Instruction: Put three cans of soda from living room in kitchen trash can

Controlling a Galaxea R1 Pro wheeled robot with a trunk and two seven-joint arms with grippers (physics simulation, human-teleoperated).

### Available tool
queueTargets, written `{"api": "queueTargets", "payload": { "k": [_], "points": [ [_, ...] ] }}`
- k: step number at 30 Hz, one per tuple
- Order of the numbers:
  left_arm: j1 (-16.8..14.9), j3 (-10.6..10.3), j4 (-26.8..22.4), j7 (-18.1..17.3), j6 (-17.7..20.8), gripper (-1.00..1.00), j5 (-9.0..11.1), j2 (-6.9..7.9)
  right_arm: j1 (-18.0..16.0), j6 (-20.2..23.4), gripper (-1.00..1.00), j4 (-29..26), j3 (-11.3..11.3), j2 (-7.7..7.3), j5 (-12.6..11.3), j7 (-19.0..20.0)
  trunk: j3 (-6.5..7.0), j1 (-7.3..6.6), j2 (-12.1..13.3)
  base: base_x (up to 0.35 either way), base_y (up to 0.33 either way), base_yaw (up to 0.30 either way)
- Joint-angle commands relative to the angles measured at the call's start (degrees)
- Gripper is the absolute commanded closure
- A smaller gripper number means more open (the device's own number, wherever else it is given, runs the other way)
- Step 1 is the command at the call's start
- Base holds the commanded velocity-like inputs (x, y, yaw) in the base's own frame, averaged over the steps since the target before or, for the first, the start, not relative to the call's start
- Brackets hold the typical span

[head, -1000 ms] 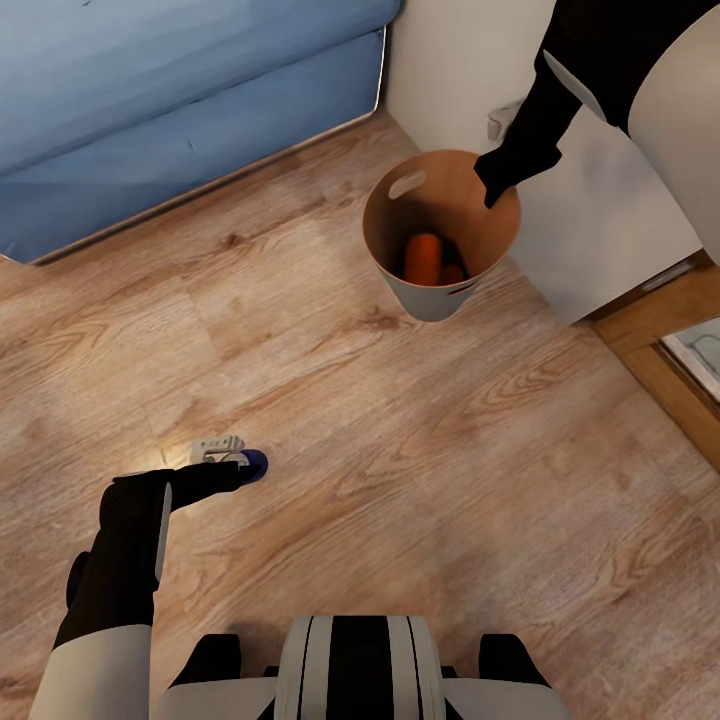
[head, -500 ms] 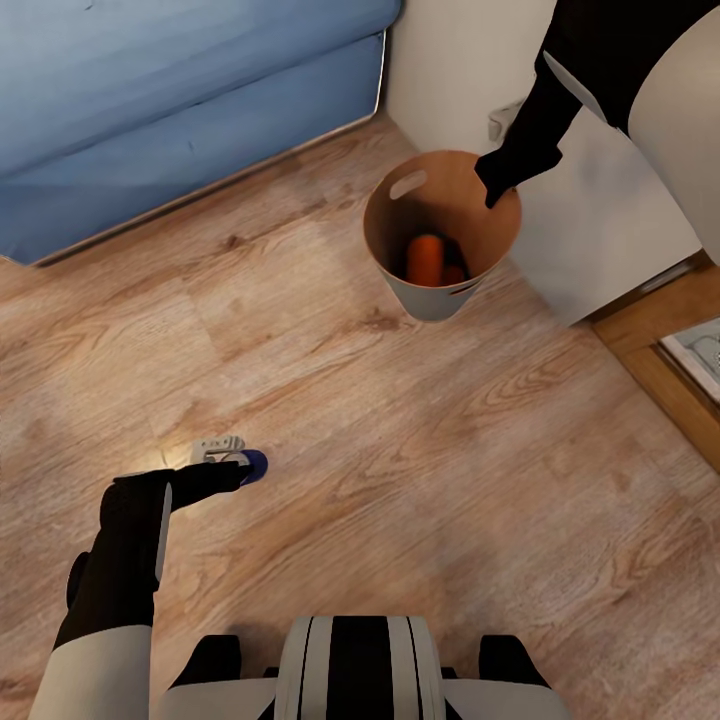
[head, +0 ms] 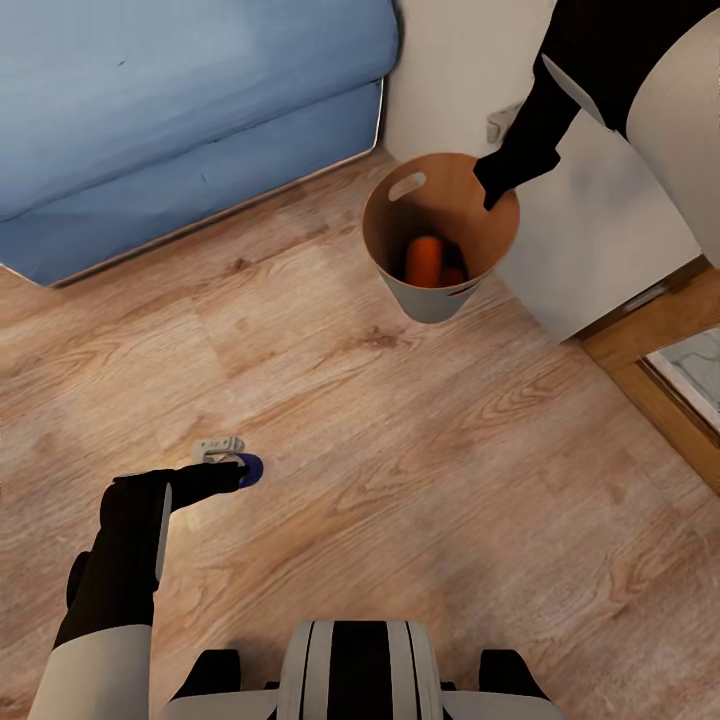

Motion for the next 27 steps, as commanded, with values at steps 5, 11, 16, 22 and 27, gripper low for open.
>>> {"api": "queueTargets", "payload": {
  "k": [5,11,16,22,27],
  "points": [
    [0.00,0.00,0.01,0.00,0.09,1.00,-0.05,0.00,0.19,0.24,1.00,-0.02,-0.84,-0.08,-0.71,0.20,1.12,-0.13,0.07,0.000,0.000,0.000],
    [0.00,0.00,-0.07,0.00,0.30,1.00,-0.05,0.01,1.55,0.24,1.00,-0.02,-0.95,-0.38,-0.71,0.26,2.44,-0.28,0.15,0.000,0.000,0.000],
    [0.00,0.00,-0.08,-0.05,0.35,1.00,-0.05,0.01,3.86,0.24,1.00,-0.09,-1.10,-0.79,-0.75,0.28,3.55,-0.41,0.22,0.000,0.000,0.000],
    [0.00,0.00,-0.08,-0.03,0.36,1.00,-0.05,0.01,5.21,0.24,1.00,-0.06,-1.13,-0.83,-0.79,0.29,4.88,-0.56,0.30,0.000,0.000,0.000],
    [0.00,0.00,-0.08,-0.05,0.36,1.00,-0.05,0.01,6.41,0.24,1.00,-0.06,-1.10,-0.82,-0.79,0.29,5.99,-0.69,0.36,0.000,0.000,0.000]
  ]
}}
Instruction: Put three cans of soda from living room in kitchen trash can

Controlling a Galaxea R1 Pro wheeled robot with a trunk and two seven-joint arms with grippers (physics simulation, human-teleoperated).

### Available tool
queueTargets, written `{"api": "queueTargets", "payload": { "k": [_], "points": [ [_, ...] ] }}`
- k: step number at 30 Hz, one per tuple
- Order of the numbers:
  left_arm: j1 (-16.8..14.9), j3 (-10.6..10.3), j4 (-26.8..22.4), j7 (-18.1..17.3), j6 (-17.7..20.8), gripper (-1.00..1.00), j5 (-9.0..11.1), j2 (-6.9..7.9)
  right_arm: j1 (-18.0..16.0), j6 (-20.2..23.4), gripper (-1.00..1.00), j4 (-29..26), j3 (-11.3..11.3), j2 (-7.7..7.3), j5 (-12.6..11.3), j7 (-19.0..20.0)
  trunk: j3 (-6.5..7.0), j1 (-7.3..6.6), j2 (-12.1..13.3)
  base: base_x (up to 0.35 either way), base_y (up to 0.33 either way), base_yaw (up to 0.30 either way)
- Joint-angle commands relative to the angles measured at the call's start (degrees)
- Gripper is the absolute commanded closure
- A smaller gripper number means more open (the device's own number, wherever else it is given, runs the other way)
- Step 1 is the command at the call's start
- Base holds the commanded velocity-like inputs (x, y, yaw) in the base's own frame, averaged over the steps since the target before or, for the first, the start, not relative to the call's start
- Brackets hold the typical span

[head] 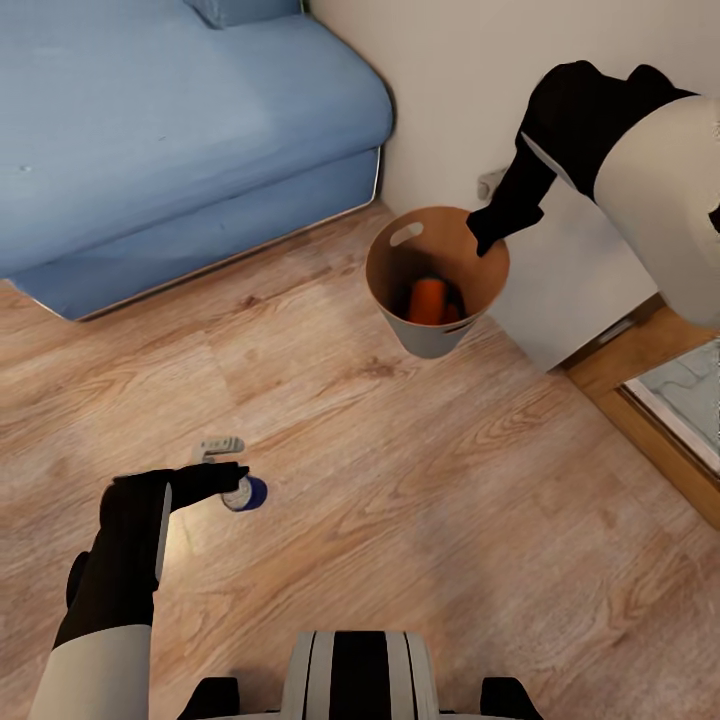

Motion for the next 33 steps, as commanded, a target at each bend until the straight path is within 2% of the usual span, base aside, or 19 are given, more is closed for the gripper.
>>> {"api": "queueTargets", "payload": {
  "k": [1,7,13,23,29,33],
  "points": [
    [0.00,0.00,0.01,0.00,-0.01,1.00,-0.04,0.00,0.28,0.13,1.00,-0.05,-0.68,0.04,-0.60,0.15,0.23,-0.03,0.01,0.000,0.000,0.000],
    [0.00,0.00,0.01,0.00,-0.01,1.00,-0.09,0.00,1.57,0.13,1.00,-0.03,-0.70,-0.04,-0.60,0.15,1.56,-0.18,0.09,0.000,0.000,0.000],
    [0.00,0.00,0.07,0.03,-0.01,1.00,-0.23,0.00,4.20,0.13,1.00,-0.06,-0.55,0.06,-0.52,0.22,2.64,-1.49,2.49,0.000,0.000,0.000],
    [0.00,0.00,0.09,0.05,-0.01,1.00,-0.31,0.00,5.66,0.13,1.00,-0.04,-0.28,-0.29,-0.43,0.49,4.75,-3.69,6.50,0.000,0.000,0.000],
    [0.00,0.00,0.11,0.05,-0.01,1.00,-0.36,0.00,6.66,0.13,1.00,-0.07,-0.11,-0.26,-0.42,3.51,6.37,-5.01,8.91,0.000,0.000,0.000],
    [0.00,0.00,0.14,0.05,-0.01,1.00,-0.38,0.00,7.06,0.13,1.00,-0.07,-0.11,-0.26,-0.42,3.95,7.46,-5.89,10.51,0.000,0.000,0.000]
  ]
}}
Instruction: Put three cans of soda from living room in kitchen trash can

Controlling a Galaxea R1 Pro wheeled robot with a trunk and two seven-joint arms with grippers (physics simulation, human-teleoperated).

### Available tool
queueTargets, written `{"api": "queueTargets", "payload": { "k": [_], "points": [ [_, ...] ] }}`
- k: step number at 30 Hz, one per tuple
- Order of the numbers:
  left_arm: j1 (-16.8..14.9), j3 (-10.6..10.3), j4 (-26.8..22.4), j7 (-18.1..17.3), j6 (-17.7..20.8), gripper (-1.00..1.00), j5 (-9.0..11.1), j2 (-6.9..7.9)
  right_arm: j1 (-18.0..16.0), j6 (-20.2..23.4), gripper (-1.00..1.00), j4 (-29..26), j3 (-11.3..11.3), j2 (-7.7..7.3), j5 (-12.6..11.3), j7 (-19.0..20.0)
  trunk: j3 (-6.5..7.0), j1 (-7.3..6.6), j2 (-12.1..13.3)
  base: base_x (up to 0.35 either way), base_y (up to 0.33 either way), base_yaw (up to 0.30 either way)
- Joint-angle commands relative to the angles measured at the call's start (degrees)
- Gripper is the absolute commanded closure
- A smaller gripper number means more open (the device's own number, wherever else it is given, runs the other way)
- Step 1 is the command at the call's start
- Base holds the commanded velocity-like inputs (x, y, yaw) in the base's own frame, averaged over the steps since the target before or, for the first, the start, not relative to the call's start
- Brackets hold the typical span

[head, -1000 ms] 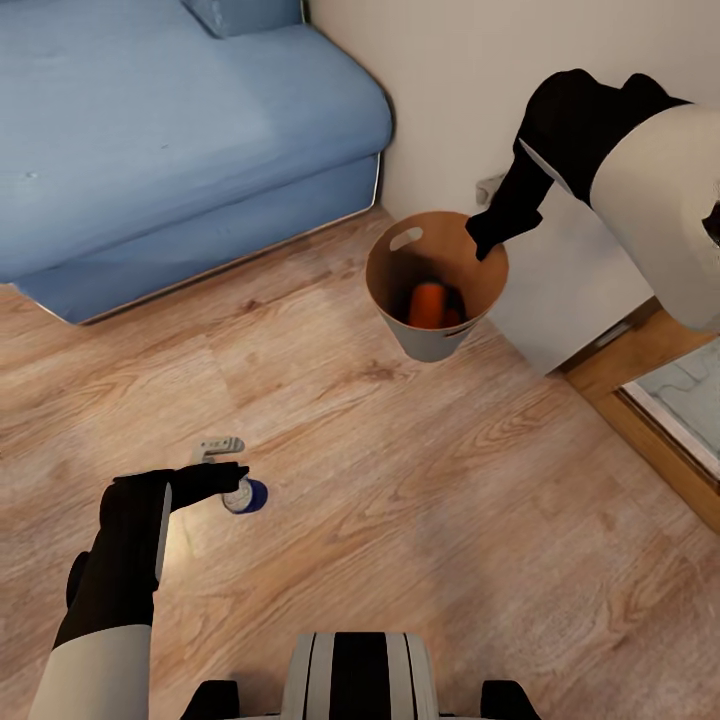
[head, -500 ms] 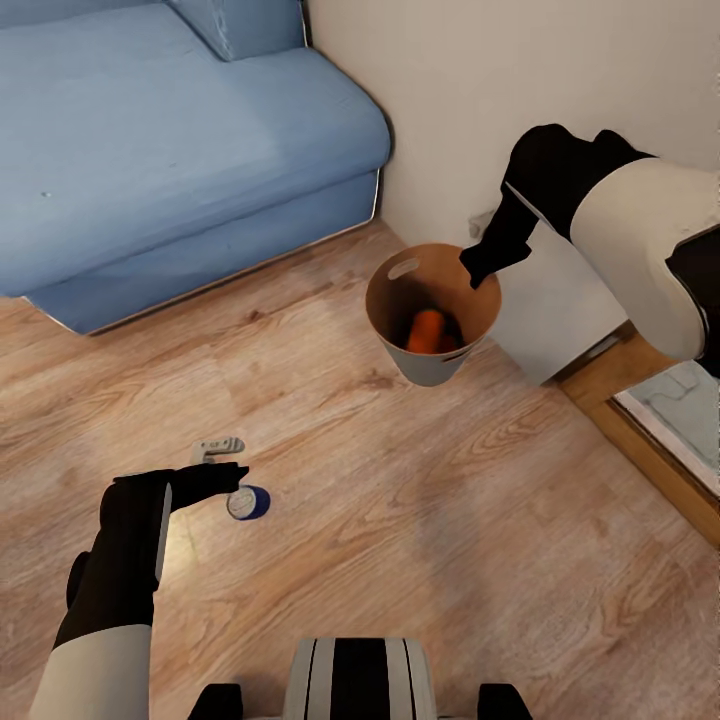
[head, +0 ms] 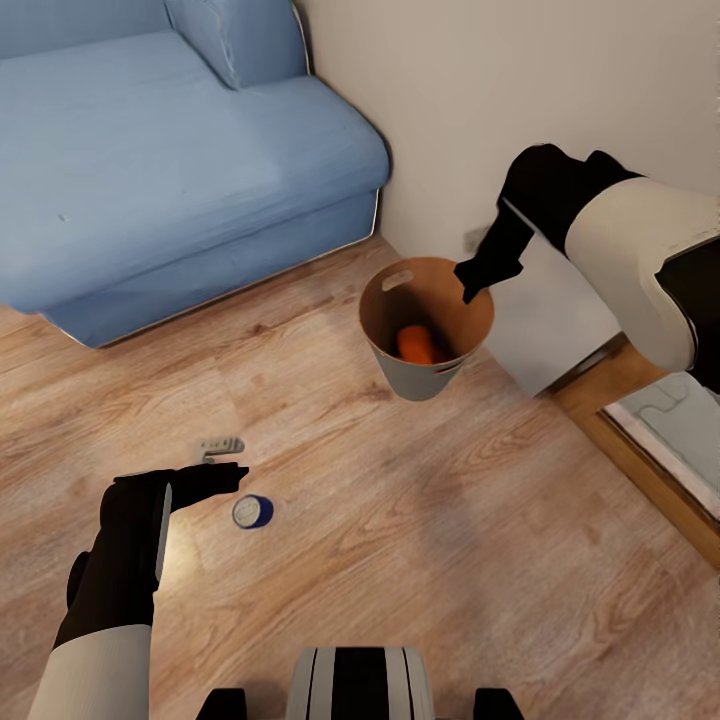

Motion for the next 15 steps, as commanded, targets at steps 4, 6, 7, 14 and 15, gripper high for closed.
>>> {"api": "queueTargets", "payload": {
  "k": [4,6,7,14,15],
  "points": [
    [0.00,0.00,0.04,0.00,-0.01,1.00,-0.07,0.00,1.95,0.06,1.00,-0.06,-0.08,-0.03,-0.17,0.25,1.10,-0.88,1.62,0.000,0.000,0.000],
    [0.00,0.00,0.04,0.00,-0.01,1.00,-0.07,0.00,2.54,0.06,1.00,-0.09,-0.07,-0.02,-0.13,0.27,1.65,-1.32,2.42,0.000,0.000,0.000],
    [0.00,0.00,0.04,0.00,-0.01,1.00,-0.07,0.00,2.81,0.06,1.00,-0.08,-0.05,-0.01,-0.10,0.27,1.93,-1.54,2.82,0.000,0.000,0.000],
    [0.00,0.00,0.53,0.00,-0.10,1.00,-0.01,0.00,6.18,0.06,1.00,-0.15,0.84,0.27,0.26,0.28,3.66,-2.86,5.23,0.000,0.000,0.000],
    [0.00,0.00,0.59,-0.02,-0.17,1.00,0.10,0.00,6.43,0.06,1.00,-0.16,0.93,0.25,0.32,0.30,3.76,-2.86,5.23,0.000,0.000,0.000]
  ]
}}
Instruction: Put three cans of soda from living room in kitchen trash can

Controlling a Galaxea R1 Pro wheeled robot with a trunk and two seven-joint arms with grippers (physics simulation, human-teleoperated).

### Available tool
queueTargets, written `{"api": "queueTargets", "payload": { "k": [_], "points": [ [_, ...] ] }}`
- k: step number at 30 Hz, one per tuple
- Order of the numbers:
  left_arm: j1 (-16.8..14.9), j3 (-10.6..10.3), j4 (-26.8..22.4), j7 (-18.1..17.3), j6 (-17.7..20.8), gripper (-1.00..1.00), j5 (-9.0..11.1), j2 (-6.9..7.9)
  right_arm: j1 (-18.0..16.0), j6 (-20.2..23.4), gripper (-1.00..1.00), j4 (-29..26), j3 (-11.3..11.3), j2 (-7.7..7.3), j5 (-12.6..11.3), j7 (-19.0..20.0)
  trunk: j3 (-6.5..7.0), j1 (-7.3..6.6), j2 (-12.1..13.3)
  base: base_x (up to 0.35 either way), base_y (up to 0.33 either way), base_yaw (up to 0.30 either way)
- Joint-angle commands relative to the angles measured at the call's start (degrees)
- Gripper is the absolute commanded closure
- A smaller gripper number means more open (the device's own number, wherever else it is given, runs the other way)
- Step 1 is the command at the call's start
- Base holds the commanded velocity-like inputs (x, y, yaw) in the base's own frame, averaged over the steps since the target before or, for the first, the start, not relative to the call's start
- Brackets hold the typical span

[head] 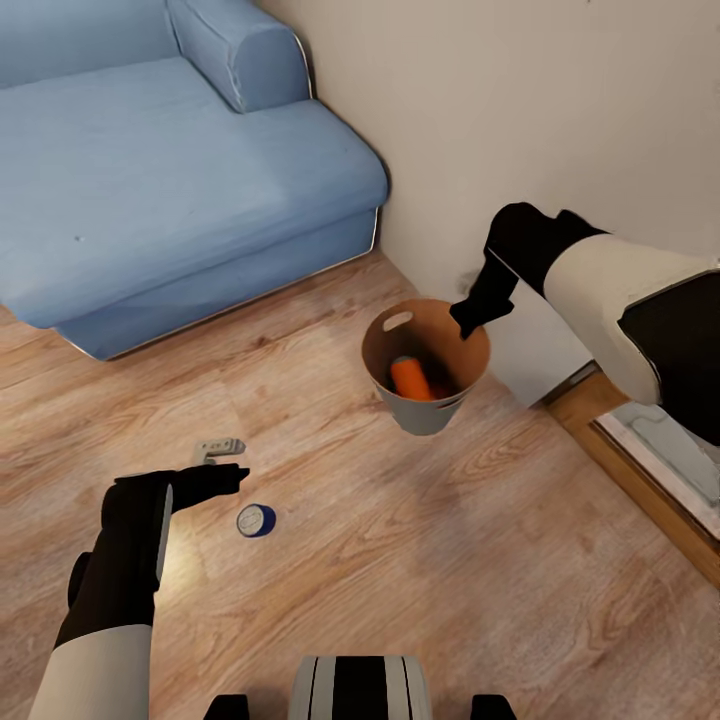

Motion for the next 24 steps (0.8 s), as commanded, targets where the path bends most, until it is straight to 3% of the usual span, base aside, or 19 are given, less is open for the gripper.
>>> {"api": "queueTargets", "payload": {
  "k": [1,7,24],
  "points": [
    [0.00,0.00,0.11,-0.04,-0.20,1.00,0.21,0.00,0.48,0.13,1.00,-0.09,-0.39,-0.07,-0.37,0.15,0.11,-0.01,0.00,0.000,0.000,0.000],
    [0.01,0.03,0.18,-0.06,-0.44,1.00,0.48,0.06,0.95,0.13,1.00,-0.08,-0.24,-0.22,-0.05,0.15,0.67,-0.01,0.00,-0.161,0.000,0.000],
    [0.00,0.09,0.25,-0.25,0.20,1.00,0.34,0.43,1.90,0.13,1.00,-0.07,-0.20,-0.32,0.07,0.14,2.27,-0.01,0.00,-0.319,0.000,0.000]
  ]
}}
